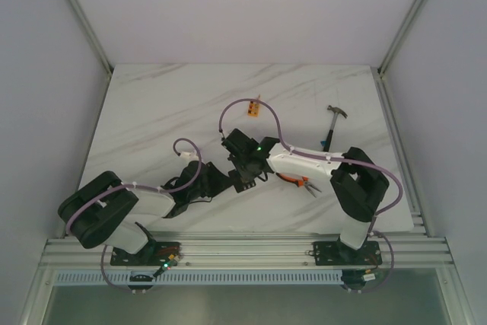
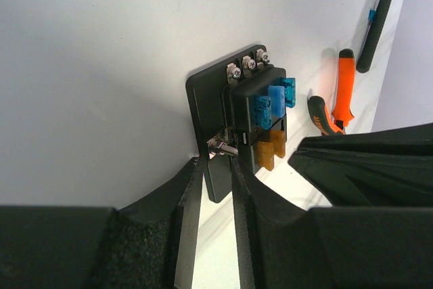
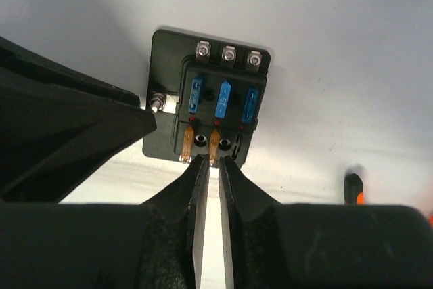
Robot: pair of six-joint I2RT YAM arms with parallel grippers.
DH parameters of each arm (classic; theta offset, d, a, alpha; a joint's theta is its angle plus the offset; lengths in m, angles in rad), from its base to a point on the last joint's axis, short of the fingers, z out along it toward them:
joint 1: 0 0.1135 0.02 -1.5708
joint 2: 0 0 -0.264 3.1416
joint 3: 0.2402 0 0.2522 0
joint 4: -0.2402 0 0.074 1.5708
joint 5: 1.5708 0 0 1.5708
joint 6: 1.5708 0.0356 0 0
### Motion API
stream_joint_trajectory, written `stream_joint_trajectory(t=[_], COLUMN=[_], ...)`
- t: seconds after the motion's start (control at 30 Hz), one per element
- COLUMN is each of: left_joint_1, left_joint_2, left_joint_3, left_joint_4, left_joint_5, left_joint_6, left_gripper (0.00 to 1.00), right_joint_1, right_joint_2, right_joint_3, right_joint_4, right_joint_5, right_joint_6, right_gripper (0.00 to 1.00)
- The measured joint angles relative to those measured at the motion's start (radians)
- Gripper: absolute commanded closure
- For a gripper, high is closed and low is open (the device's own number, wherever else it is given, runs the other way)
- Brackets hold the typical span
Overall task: Snap on the fuse box
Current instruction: Install the fuse at the fuse box base.
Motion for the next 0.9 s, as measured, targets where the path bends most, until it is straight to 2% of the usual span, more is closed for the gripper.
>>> stream_joint_trajectory(t=[0.6,0.9], left_joint_1=[0.0,0.0], left_joint_2=[-0.003,0.002], left_joint_3=[0.0,0.004], left_joint_4=[-0.005,-0.005], left_joint_5=[0.0,0.003], left_joint_6=[0.006,0.006], left_gripper=[0.66,0.66], right_joint_1=[-0.002,-0.007], right_joint_2=[-0.017,0.018], right_joint_3=[0.0,0.0], right_joint_4=[-0.027,-0.02], right_joint_5=[-0.008,-0.028], right_joint_6=[0.024,0.024], right_gripper=[0.85,1.0])
